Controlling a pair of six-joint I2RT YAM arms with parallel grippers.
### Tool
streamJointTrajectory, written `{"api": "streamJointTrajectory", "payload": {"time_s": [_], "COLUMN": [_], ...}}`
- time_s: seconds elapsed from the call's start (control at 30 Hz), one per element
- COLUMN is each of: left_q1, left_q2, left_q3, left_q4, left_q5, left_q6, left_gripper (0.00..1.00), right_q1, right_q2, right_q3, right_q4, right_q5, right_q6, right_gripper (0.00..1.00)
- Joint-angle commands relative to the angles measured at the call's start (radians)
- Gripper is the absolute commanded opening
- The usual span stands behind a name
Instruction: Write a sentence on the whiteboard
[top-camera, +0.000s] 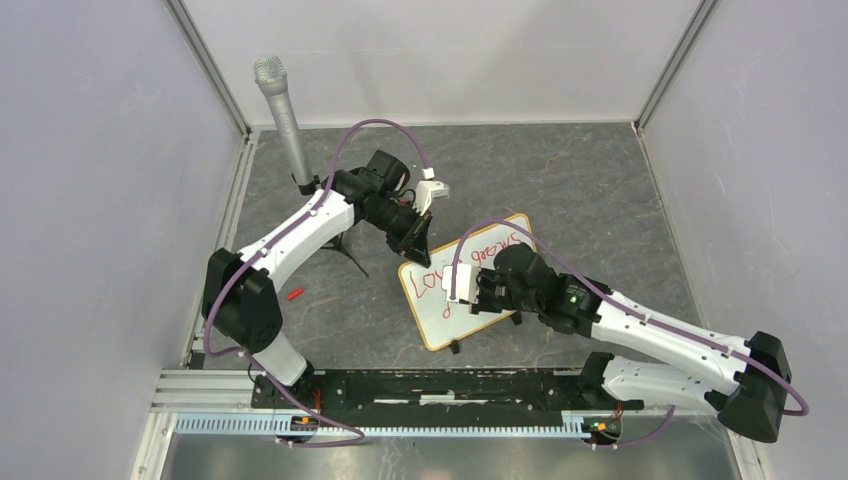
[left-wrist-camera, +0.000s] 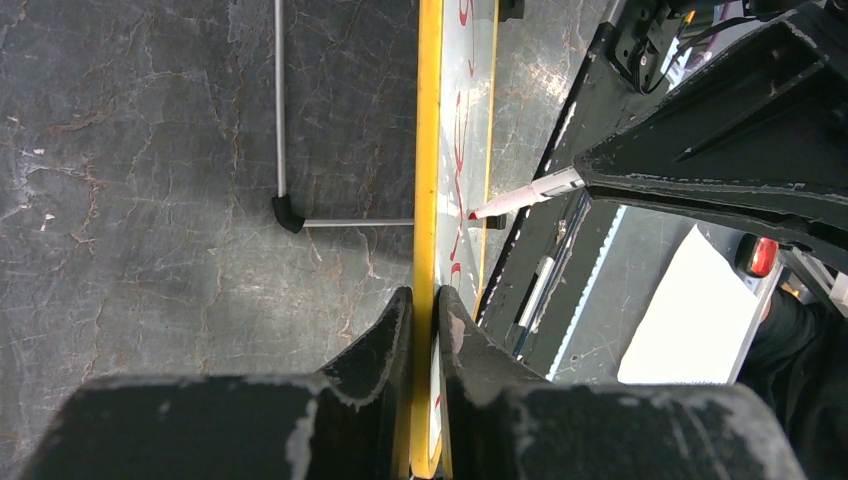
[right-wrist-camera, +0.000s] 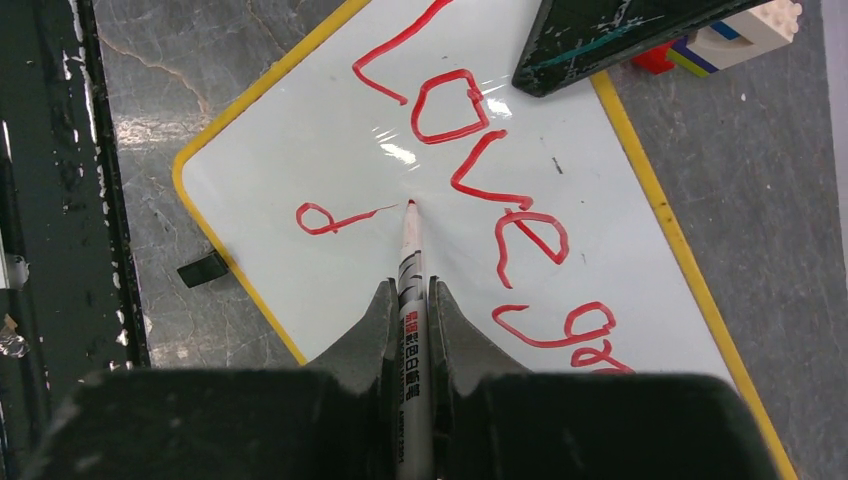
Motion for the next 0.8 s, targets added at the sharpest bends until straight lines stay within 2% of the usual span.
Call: {"api": "streamJointTrajectory", "payload": {"time_s": [0.0, 0.77], "left_q1": [-0.008, -0.008], "left_q2": [0.014, 0.018], "left_q3": [0.000, -0.005], "left_q4": [-0.032, -0.031], "left_q5": [0.001, -0.003], "left_q6": [0.023, 0.027], "left_gripper": [0.02, 0.02], "right_q1": [-0.002, -0.002], "right_q2": [0.003, -0.013], "right_q3": [0.037, -0.105], "right_q4": [0.021, -0.024], "right_q5": [0.015, -0.062], "right_q6": [0.003, -0.018], "right_gripper": [0.00, 0.00]}}
